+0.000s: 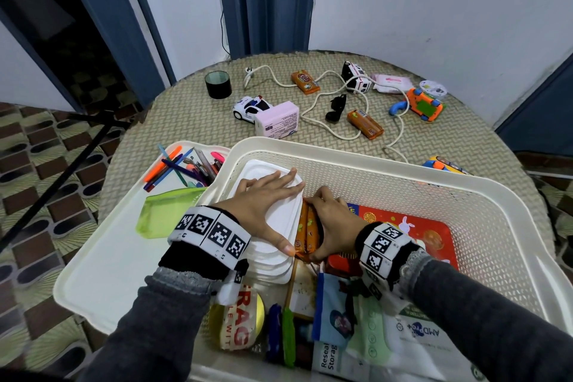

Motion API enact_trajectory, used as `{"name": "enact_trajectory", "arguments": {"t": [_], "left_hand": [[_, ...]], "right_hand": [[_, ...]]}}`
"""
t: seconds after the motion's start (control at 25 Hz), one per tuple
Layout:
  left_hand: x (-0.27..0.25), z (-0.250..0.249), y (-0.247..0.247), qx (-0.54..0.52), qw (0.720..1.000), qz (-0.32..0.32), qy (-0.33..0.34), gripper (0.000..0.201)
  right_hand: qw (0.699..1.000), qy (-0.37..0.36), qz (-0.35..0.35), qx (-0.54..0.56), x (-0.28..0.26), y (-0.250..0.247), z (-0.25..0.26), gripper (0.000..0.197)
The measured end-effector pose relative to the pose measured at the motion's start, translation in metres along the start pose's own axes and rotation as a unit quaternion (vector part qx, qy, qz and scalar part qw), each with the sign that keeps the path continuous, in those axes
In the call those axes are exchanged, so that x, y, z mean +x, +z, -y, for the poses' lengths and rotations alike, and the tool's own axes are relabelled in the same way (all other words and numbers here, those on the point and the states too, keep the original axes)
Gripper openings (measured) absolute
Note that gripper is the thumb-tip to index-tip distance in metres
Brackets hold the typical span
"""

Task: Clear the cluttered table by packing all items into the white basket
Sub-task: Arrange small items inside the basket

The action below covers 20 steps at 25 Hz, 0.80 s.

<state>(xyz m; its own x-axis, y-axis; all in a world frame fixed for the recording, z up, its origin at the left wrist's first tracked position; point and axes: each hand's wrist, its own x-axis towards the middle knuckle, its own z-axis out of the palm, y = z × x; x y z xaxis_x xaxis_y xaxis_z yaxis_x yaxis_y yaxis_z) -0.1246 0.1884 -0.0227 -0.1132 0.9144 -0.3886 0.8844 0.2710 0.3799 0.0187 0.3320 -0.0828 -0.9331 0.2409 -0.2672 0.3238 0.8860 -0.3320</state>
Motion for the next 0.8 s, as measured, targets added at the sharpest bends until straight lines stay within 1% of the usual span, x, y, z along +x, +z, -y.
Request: {"name": "enact_trajectory", "arguments": {"t": [0.08, 0.16, 0.2, 0.32, 0.36, 0.44, 0.64, 0.72, 0.8], "left_hand": [[0.0, 0.0, 0.0, 0.003, 1.0, 0.002, 0.001, 0.116], [0.0, -0.001, -0.001, 0.005, 1.0, 0.002, 0.0, 0.115], [-0.001, -0.001, -0.001, 0.005, 1.0, 0.002, -0.001, 0.116], [-0.001, -0.002, -0.001, 0.007, 1.0, 0.002, -0.004, 0.116], [-0.001, -0.002, -0.001, 0.007, 1.0, 0.002, -0.003, 0.116], [-0.001, -0.001, -0.001, 0.005, 1.0, 0.004, -0.003, 0.116], [0.0, 0.0, -0.001, 0.006, 1.0, 0.008, 0.0, 0.115], [0.0, 0.0, -0.001, 0.002, 1.0, 0.008, 0.0, 0.115], [-0.001, 0.0, -0.001, 0.002, 1.0, 0.008, 0.0, 0.115]], "right_hand": [[0.999, 0.009, -0.008, 0.047, 0.0, 0.0, -0.003, 0.112], [0.998, 0.006, -0.015, 0.068, 0.0, 0.001, -0.005, 0.113], [0.998, 0.004, -0.011, 0.061, 0.0, 0.002, -0.006, 0.116], [1.0, -0.011, 0.019, 0.001, -0.001, 0.006, -0.003, 0.135], [0.999, -0.013, 0.028, -0.017, 0.0, 0.007, -0.002, 0.138], [0.999, -0.014, 0.022, -0.032, 0.001, 0.006, 0.002, 0.133], [0.999, 0.002, 0.0, -0.033, 0.008, 0.007, 0.007, 0.111], [1.0, 0.002, 0.001, -0.024, 0.009, 0.008, 0.005, 0.109], [1.0, 0.003, -0.005, 0.009, 0.007, 0.005, 0.004, 0.11]]}}
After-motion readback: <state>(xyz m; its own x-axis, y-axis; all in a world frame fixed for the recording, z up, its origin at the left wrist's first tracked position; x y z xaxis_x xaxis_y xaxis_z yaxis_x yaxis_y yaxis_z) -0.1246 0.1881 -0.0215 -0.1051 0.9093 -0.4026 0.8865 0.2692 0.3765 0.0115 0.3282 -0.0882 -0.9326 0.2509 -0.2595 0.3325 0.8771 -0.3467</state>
